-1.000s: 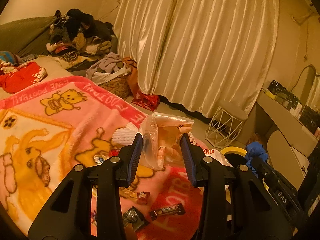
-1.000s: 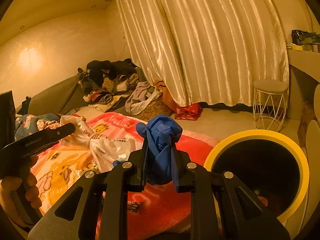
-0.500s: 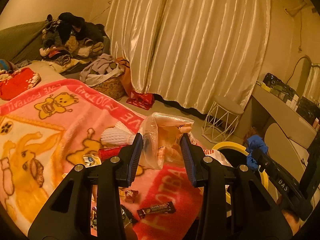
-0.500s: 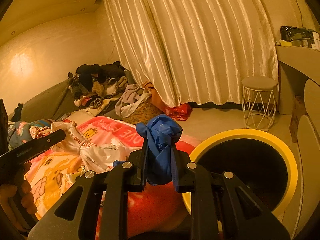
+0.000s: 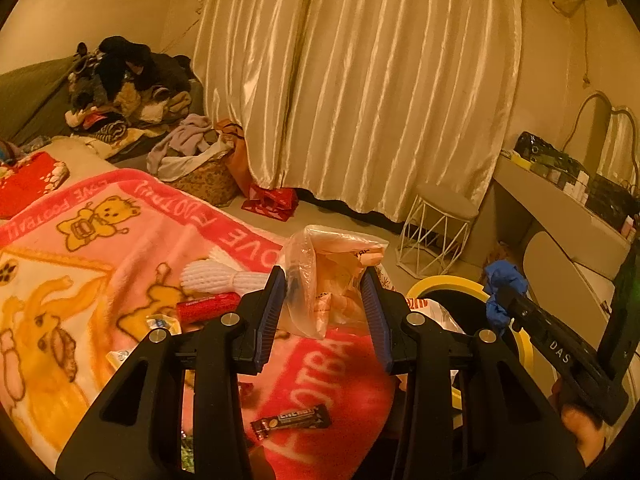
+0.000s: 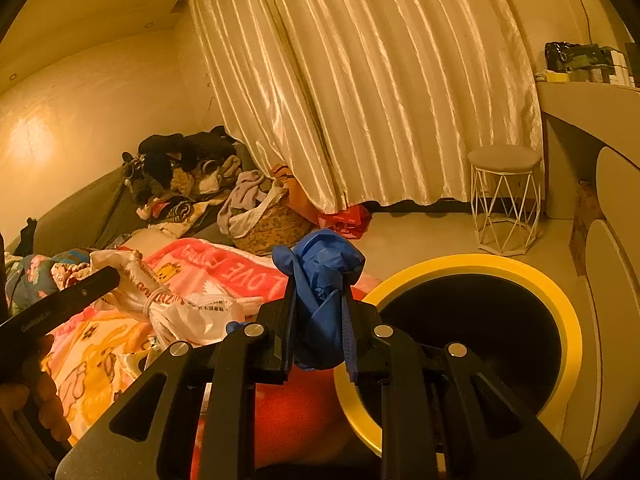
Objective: Collect trash
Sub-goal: 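Carry the clear bag and blue glove in both grippers over the yellow bin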
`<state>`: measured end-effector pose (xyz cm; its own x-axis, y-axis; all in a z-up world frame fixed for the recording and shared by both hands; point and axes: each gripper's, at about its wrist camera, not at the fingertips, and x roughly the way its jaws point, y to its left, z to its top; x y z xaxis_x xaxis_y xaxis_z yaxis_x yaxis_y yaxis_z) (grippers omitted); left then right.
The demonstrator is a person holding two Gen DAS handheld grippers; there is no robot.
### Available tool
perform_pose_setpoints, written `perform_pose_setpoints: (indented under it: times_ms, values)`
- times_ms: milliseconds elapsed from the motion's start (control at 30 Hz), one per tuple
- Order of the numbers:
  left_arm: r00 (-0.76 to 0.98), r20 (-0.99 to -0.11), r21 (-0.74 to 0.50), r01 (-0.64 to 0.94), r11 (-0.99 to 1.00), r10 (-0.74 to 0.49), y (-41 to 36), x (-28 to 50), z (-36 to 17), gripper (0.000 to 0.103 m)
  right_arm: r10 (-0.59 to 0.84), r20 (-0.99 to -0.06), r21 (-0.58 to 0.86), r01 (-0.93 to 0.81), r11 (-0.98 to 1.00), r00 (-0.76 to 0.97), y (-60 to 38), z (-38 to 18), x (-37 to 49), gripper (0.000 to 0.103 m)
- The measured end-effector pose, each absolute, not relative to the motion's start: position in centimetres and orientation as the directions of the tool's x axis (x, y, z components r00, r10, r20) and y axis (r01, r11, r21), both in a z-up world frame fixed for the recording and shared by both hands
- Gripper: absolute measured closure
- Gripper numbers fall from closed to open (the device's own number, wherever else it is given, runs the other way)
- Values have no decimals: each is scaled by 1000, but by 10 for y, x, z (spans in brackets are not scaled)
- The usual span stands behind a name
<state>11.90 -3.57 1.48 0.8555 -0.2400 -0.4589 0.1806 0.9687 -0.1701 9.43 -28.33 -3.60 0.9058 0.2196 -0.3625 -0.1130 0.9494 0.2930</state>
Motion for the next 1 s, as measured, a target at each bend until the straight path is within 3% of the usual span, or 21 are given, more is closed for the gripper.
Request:
perform_pose_setpoints:
  times_ms: [1000]
  values:
    - [814,-486,-91,315,945,-318,-118,125,-4,71,90,-407,340,59,938,909,-347,-56,99,84]
